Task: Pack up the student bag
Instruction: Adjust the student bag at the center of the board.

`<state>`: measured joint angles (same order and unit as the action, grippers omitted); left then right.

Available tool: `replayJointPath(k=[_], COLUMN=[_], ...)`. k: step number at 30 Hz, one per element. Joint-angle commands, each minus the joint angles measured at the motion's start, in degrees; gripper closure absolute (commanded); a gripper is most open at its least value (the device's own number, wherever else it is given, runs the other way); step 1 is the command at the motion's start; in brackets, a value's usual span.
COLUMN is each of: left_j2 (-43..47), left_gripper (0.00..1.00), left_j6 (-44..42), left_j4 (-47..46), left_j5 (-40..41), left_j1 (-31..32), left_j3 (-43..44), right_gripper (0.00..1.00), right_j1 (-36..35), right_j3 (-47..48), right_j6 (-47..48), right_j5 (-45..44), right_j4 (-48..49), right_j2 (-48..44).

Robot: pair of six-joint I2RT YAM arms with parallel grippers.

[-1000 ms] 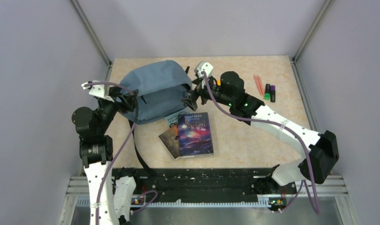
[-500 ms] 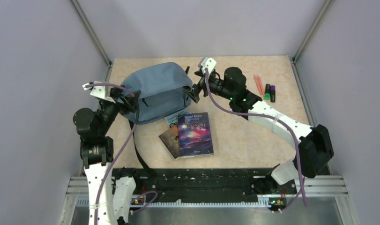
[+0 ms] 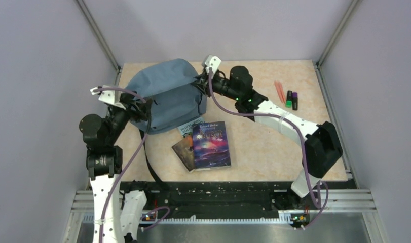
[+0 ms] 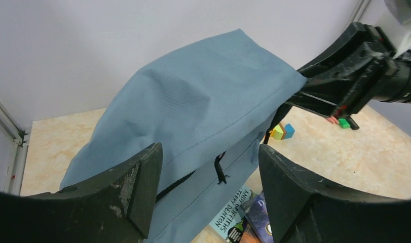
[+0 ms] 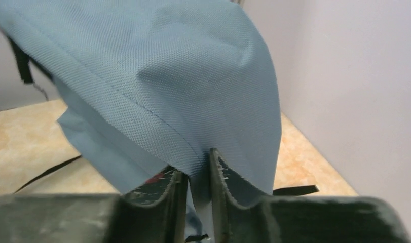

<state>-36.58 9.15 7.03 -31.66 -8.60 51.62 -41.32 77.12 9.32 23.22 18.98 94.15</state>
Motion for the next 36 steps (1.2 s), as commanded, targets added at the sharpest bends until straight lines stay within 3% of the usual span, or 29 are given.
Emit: replayJointPath(k=[1, 3, 8, 15, 21, 36], left_j2=[-1.61, -2.67, -7.37, -13.14, -15.77, -27.67], left_gripper=[0.26, 0.26, 0.27, 0.29, 0.29, 0.34], left_j6=[1.28, 1.98, 1.3, -0.88, 2.4, 13.84], left_j4=[-0.77, 1.82, 9.61, 17.6, 12.35, -9.73], left_j5=[0.01, 1.65, 3.7, 7.88, 4.63, 7.65], left_j1=[0.51, 0.58, 3.68, 13.89, 15.09, 15.11], left_j3=[6.77, 10.28, 16.09, 20.82, 16.73, 13.16], right_gripper=[0.91, 1.0, 1.0, 1.0, 1.0, 1.0], right_j1=[-2.13, -2.61, -2.62, -2.62, -2.48, -1.5], right_j3=[9.39, 13.91, 23.75, 24.29, 20.31, 12.26], right_j6=[-1.38, -3.11, -6.43, -5.77, -4.79, -7.8], right_j5=[-9.75, -15.63, -31.05, -41.3, -44.04, -35.35], right_j4=[-1.93, -5.75, -15.52, -17.97, -17.97, -16.3], right_j2=[3.12, 5.11, 9.19, 8.05, 4.18, -2.56])
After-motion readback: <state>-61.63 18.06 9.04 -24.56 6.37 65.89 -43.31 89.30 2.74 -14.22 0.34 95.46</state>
